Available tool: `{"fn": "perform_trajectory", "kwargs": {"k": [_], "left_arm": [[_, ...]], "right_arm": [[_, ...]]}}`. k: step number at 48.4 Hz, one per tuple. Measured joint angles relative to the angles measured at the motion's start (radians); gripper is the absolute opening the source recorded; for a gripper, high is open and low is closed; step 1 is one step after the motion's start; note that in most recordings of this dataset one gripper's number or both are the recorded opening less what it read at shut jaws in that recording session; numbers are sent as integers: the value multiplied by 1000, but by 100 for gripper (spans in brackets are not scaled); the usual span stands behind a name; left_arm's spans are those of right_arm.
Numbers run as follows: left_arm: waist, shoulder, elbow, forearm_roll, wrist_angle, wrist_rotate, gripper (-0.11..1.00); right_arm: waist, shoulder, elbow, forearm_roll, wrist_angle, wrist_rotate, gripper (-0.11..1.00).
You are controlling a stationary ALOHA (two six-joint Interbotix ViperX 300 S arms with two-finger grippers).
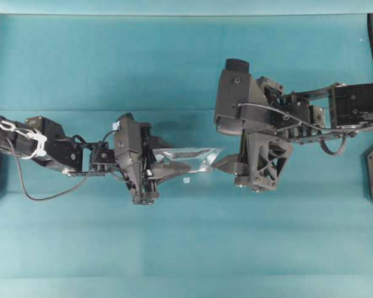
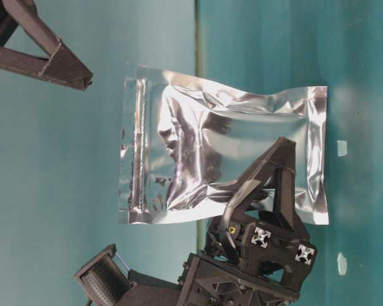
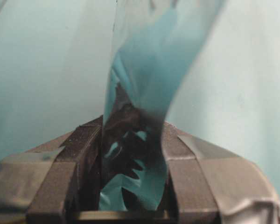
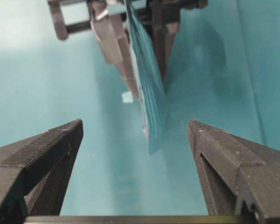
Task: Hand over the silver zip bag and make it stand upright.
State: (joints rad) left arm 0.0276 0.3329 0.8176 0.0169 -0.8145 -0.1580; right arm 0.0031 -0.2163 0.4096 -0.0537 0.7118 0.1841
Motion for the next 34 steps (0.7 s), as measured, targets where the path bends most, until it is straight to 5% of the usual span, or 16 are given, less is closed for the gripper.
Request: {"fn": "perform_trajectory", "kwargs": {"k": [34], "left_arm": [[0,0,0,-2,2,0,30]], "right_arm": [[0,0,2,0,-14,0,90]]}}
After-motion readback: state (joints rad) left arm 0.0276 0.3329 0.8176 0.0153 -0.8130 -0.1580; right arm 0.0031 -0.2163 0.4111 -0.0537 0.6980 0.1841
